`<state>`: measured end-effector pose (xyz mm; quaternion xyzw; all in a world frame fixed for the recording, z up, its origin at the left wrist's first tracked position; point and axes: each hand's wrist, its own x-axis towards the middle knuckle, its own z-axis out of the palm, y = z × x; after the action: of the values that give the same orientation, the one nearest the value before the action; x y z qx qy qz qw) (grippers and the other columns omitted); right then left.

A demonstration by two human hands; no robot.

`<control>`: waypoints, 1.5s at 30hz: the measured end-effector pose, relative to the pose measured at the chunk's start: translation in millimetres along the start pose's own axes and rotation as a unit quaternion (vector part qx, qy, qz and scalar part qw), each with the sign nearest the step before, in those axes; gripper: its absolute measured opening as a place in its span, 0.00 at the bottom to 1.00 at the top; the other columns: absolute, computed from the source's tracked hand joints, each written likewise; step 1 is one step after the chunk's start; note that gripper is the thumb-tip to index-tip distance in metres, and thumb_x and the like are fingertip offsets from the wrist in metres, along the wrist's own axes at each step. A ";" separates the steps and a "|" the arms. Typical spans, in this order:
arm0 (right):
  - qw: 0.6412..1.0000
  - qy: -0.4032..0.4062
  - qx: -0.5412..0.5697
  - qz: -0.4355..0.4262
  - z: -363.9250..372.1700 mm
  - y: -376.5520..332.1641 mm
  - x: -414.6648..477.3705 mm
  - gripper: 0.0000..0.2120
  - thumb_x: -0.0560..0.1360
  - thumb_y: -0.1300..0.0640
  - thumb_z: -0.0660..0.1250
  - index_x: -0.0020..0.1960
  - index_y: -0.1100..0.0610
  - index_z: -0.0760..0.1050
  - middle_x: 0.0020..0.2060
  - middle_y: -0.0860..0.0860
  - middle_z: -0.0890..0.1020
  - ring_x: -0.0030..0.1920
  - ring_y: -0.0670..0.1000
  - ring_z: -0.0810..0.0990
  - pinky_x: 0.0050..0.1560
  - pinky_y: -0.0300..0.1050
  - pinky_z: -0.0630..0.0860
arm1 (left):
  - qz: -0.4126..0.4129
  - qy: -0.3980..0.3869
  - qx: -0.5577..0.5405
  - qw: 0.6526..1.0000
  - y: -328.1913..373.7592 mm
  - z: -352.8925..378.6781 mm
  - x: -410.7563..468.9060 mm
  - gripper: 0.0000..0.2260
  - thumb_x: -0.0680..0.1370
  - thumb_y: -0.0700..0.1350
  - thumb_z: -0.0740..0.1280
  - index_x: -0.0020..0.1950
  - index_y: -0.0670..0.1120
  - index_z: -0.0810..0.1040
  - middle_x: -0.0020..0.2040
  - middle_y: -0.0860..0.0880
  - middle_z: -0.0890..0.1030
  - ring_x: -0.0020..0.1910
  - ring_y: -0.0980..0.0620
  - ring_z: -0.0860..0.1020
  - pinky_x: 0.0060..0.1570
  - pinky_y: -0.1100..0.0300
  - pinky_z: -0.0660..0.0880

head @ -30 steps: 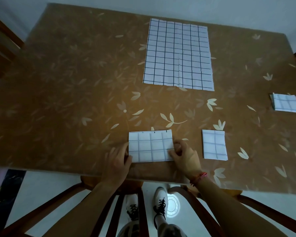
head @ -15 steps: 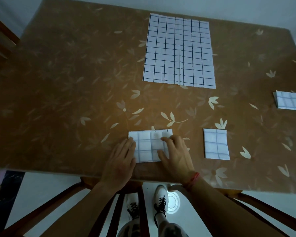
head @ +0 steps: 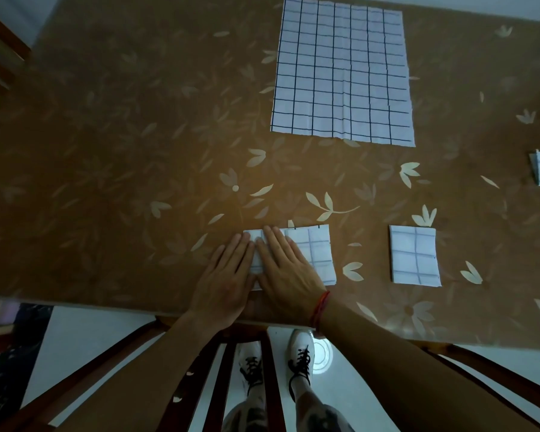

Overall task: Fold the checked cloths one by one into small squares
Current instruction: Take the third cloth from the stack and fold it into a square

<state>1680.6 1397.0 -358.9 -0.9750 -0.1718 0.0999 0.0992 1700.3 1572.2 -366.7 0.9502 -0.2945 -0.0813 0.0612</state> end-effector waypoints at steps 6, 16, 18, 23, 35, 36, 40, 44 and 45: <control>1.000 0.004 -0.009 -0.002 6.4 3.4 0.9 0.30 0.83 0.45 0.43 0.77 0.64 0.55 0.77 0.63 0.55 0.78 0.60 0.52 0.76 0.58 0.57 | 0.010 -0.004 0.010 1.000 -3.6 3.2 1.3 0.27 0.84 0.52 0.41 0.77 0.38 0.55 0.78 0.40 0.54 0.78 0.46 0.50 0.74 0.47 0.56; 0.998 -0.026 -0.038 0.030 4.5 34.7 -10.8 0.38 0.80 0.34 0.42 0.79 0.60 0.46 0.78 0.60 0.47 0.79 0.57 0.44 0.78 0.55 0.46 | 0.007 -0.016 0.008 1.000 -4.5 2.9 0.8 0.26 0.83 0.51 0.47 0.77 0.38 0.54 0.78 0.41 0.52 0.78 0.46 0.49 0.73 0.46 0.58; 0.998 -0.034 -0.047 0.038 -0.4 51.5 -19.9 0.39 0.80 0.33 0.40 0.79 0.61 0.47 0.78 0.60 0.49 0.78 0.57 0.47 0.77 0.56 0.49 | 0.004 -0.020 0.007 1.000 -4.3 3.1 1.0 0.26 0.82 0.51 0.48 0.77 0.38 0.54 0.78 0.41 0.52 0.78 0.46 0.49 0.73 0.46 0.58; 0.993 -0.054 -0.085 0.058 -11.7 94.1 -50.8 0.39 0.80 0.34 0.43 0.79 0.63 0.48 0.78 0.59 0.50 0.78 0.57 0.49 0.77 0.57 0.52 | -0.004 -0.016 0.001 1.000 -3.5 2.6 1.5 0.26 0.83 0.51 0.48 0.77 0.38 0.55 0.78 0.42 0.54 0.78 0.47 0.50 0.73 0.48 0.56; 0.993 -0.069 -0.070 0.068 -20.1 90.7 -52.5 0.39 0.80 0.34 0.45 0.78 0.64 0.52 0.77 0.61 0.56 0.77 0.58 0.54 0.76 0.58 0.55 | -0.013 -0.013 0.007 1.000 0.3 0.4 1.9 0.26 0.82 0.51 0.48 0.77 0.39 0.56 0.78 0.42 0.55 0.78 0.47 0.51 0.73 0.50 0.53; 0.993 -0.072 -0.067 0.070 -21.3 89.9 -52.0 0.39 0.80 0.34 0.45 0.78 0.64 0.52 0.77 0.61 0.56 0.77 0.58 0.54 0.76 0.58 0.54 | -0.013 -0.011 0.008 1.000 0.9 -0.2 2.0 0.26 0.82 0.51 0.48 0.77 0.39 0.56 0.78 0.42 0.55 0.77 0.46 0.52 0.73 0.50 0.53; 0.992 -0.077 -0.056 0.079 -28.6 86.6 -49.3 0.40 0.78 0.33 0.47 0.78 0.64 0.54 0.77 0.61 0.58 0.77 0.59 0.56 0.76 0.59 0.54 | -0.021 -0.016 0.004 1.000 2.7 -1.8 1.8 0.27 0.81 0.52 0.47 0.77 0.39 0.56 0.78 0.42 0.55 0.77 0.47 0.51 0.74 0.49 0.55; 0.994 -0.069 -0.035 0.082 -42.8 82.7 -37.3 0.42 0.73 0.33 0.55 0.77 0.61 0.58 0.74 0.60 0.65 0.74 0.60 0.64 0.74 0.61 0.59 | -0.029 -0.025 0.009 0.999 4.8 -5.3 3.6 0.28 0.80 0.52 0.47 0.77 0.39 0.56 0.78 0.42 0.56 0.77 0.47 0.52 0.74 0.48 0.57; 0.994 -0.063 -0.025 0.084 -47.3 81.9 -32.7 0.42 0.72 0.34 0.58 0.77 0.59 0.57 0.73 0.58 0.65 0.72 0.60 0.64 0.74 0.60 0.60 | -0.028 -0.025 0.014 0.999 5.4 -6.3 4.1 0.28 0.80 0.52 0.48 0.76 0.38 0.57 0.77 0.41 0.56 0.77 0.46 0.52 0.74 0.49 0.56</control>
<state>1687.1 1302.4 -326.9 -0.9799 -0.0980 0.1647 0.0551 1701.8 1565.9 -360.2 0.9566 -0.2701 -0.1025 0.0380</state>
